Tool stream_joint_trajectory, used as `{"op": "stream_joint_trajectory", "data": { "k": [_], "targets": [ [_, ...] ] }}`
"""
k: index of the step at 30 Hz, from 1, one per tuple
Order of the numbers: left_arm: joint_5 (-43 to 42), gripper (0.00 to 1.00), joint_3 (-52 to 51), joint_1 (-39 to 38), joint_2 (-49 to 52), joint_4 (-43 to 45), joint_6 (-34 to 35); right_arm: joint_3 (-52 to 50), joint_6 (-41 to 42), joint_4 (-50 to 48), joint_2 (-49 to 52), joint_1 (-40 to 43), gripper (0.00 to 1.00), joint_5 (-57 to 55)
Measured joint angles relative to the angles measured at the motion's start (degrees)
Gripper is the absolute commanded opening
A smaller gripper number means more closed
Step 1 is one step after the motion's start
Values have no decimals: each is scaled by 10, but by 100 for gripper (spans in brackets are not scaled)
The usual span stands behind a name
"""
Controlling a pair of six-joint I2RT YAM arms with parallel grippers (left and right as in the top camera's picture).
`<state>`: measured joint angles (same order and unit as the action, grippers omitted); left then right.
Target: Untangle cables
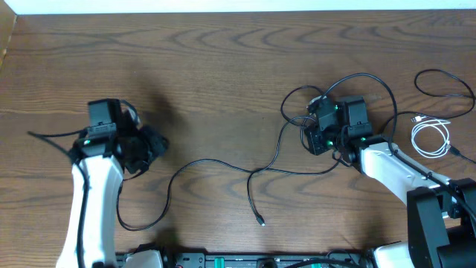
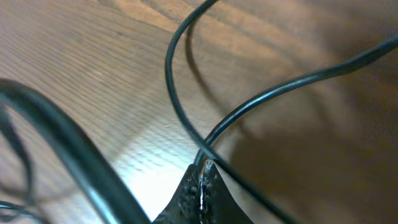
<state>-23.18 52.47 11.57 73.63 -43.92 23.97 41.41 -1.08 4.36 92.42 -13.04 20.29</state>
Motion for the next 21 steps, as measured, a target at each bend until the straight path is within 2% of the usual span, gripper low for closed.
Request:
{"op": "stream_joint_trajectory", "data": {
  "k": [2, 3, 6, 10, 11, 15, 21],
  "targets": [
    [-14, 19, 10, 0, -29, -17, 4, 0, 43, 10, 0, 0, 1, 13],
    [-16, 8, 12, 0, -39, -30, 5, 0, 61, 16, 0, 0, 1, 19],
    [10, 8, 12, 0, -52, -97, 14, 0, 99, 38, 0, 0, 1, 30],
    [101, 8, 2, 0, -47, -155, 63, 0, 124, 54, 0, 0, 1, 36],
    [130, 9, -3, 0, -47, -160, 78, 0, 128, 57, 0, 0, 1, 37],
    [210, 25, -15, 3, -46, -178, 136, 0, 136, 70, 0, 0, 1, 38],
    [200, 44, -15, 9, -46, -258, 243, 0, 137, 78, 0, 0, 1, 38]
  ]
}}
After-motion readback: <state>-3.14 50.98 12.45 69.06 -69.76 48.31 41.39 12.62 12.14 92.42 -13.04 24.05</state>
